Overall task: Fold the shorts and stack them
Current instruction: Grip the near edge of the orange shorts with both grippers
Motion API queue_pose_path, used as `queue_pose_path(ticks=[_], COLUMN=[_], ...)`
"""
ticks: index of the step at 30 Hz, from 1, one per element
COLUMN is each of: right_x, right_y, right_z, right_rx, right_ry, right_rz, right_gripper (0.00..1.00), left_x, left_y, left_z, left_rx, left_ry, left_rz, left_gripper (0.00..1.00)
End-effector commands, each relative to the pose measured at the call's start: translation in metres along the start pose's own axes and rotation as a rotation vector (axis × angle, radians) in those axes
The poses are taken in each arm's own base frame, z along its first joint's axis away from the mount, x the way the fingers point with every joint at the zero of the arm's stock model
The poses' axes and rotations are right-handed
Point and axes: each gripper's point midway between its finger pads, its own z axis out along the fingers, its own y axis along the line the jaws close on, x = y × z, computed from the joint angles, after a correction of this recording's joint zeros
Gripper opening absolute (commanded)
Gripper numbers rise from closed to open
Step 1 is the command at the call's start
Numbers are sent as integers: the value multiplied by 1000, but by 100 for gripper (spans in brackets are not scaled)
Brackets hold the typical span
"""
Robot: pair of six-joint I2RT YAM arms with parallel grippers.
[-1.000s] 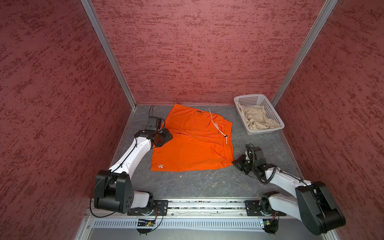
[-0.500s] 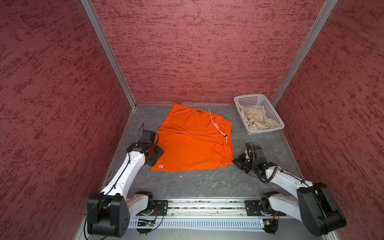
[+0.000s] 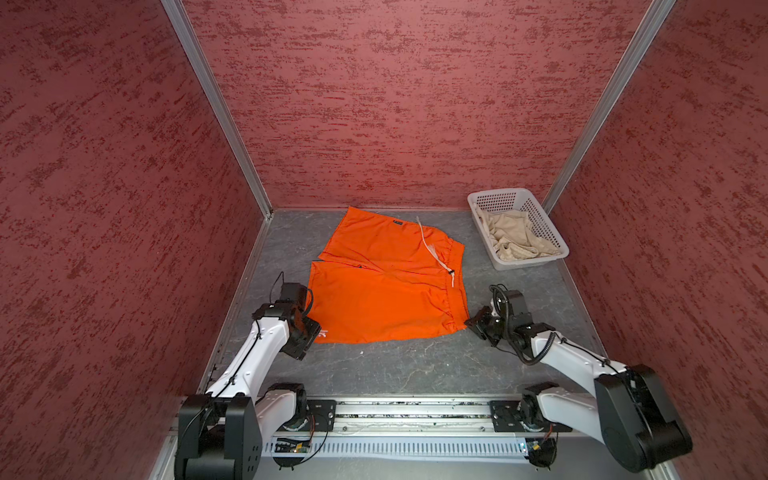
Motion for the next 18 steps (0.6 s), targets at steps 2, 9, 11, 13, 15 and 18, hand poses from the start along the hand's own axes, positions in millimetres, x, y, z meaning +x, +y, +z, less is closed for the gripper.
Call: queue_pose_path(ticks=[2,9,11,13,15,18], right_x=[-5,-4,-4,-3,-3,-2], right_y=[6,3,2,1,0,-1], right_z=[-2,-3,-4,-4,-5,-6], right_rx=[4,7,11,17,23,33], right_ry=[-26,-33,-31,-33,-34,-30], right_rz=[-9,-5,-2,0,-1,-7], right_gripper=[0,0,0,0,0,0], left_x=[-11,-18,-20,-23,-25,-28], left_y=[-13,-24,-24,-23,-22,-20], left_z=[9,22,26,30,31,31], left_rx=[32,35,29,14,3,-3], left_ry=[-20,-18,-19,-25,-31,-41], left_rz=[4,15,14,12,9,-5], left_gripper=[54,50,47,40,30,11])
